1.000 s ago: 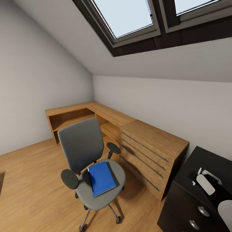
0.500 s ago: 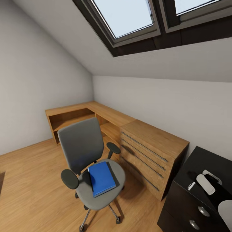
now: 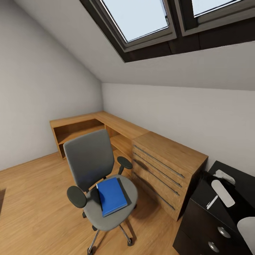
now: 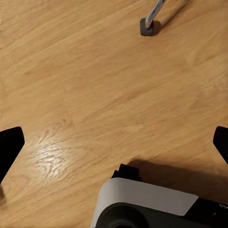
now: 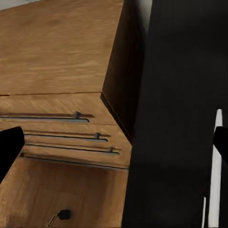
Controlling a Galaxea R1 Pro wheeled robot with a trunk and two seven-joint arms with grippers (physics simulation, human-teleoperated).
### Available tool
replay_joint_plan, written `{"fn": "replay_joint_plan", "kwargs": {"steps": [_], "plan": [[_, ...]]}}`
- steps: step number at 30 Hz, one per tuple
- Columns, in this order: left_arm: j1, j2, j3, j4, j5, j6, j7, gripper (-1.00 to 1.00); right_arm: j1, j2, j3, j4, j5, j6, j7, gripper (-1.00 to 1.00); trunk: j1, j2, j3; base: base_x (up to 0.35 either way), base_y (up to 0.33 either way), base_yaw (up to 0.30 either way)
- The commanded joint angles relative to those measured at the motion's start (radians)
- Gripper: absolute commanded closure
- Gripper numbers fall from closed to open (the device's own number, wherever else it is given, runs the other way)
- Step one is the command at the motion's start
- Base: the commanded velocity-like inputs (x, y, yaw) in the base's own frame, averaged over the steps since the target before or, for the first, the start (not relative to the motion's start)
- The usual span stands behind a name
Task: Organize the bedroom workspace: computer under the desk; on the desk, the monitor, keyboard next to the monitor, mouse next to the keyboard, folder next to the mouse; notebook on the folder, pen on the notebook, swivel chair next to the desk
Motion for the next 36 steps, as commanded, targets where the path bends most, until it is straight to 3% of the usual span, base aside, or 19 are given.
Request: {"fn": "replay_joint_plan", "kwargs": {"steps": [1,3,5,8,12,14,19,20,24,26,27,29,36], "plan": [[-0.001,0.000,0.004,0.000,0.007,-0.004,-0.003,-1.00,0.013,0.007,0.006,-0.038,-0.005,0.010,-0.016,-1.00,0.000,-0.001,-0.001,0.000,0.000,0.000],[-0.001,0.000,0.004,0.000,0.007,-0.004,-0.002,-1.00,0.027,0.019,0.008,-0.069,-0.004,0.021,-0.024,-1.00,0.000,-0.001,-0.001,0.000,0.000,0.000],[-0.001,0.000,0.004,0.000,0.007,-0.005,-0.002,-1.00,0.047,0.054,0.021,-0.134,-0.001,0.041,-0.034,-1.00,0.000,-0.001,-0.001,0.000,0.000,0.000],[-0.001,0.000,0.005,0.000,0.007,-0.006,-0.001,-1.00,0.054,0.081,0.041,-0.162,0.002,0.046,-0.037,-1.00,0.000,-0.001,-0.001,0.000,0.000,0.000],[-0.001,0.000,0.006,0.000,0.008,-0.006,0.000,-1.00,0.057,0.136,0.071,-0.177,0.009,0.046,-0.038,-1.00,0.000,-0.001,-0.001,0.000,0.000,0.057],[-0.001,0.000,0.006,0.000,0.008,-0.006,0.000,-1.00,0.058,0.175,0.100,-0.179,0.053,0.045,-0.040,-1.00,0.000,-0.001,-0.001,0.000,0.000,0.212],[-0.001,0.002,0.006,0.000,0.008,-0.006,0.000,-1.00,0.058,0.232,0.126,-0.177,0.151,0.045,-0.039,-1.00,0.000,-0.001,-0.001,0.000,0.000,0.255],[-0.001,0.002,0.006,0.000,0.008,-0.006,0.000,-1.00,0.058,0.252,0.150,-0.174,0.199,0.045,-0.039,-1.00,0.000,-0.001,-0.001,0.000,0.000,0.265],[-0.001,0.002,0.006,0.000,0.008,-0.006,0.000,-1.00,0.058,0.277,0.197,-0.169,0.255,0.045,-0.039,-1.00,0.000,-0.001,-0.002,0.000,0.000,0.267],[-0.001,0.002,0.007,0.000,0.008,-0.006,0.000,-1.00,0.058,0.293,0.233,-0.160,0.275,0.044,-0.039,-1.00,0.000,-0.001,-0.002,0.000,0.000,0.268],[-0.001,0.003,0.008,0.000,0.008,-0.006,0.000,-1.00,0.058,0.300,0.271,-0.155,0.285,0.044,-0.039,-1.00,0.000,-0.001,-0.003,0.000,0.000,0.268],[-0.001,0.003,0.008,0.000,0.008,-0.006,0.000,-1.00,0.058,0.303,0.296,-0.154,0.289,0.044,-0.039,-1.00,0.000,-0.001,-0.004,0.000,0.000,0.268],[-0.001,0.003,0.008,0.000,0.008,-0.006,0.000,-1.00,0.058,0.306,0.331,-0.151,0.311,0.043,-0.039,-1.00,0.000,-0.001,-0.008,0.000,0.000,0.269]]}}
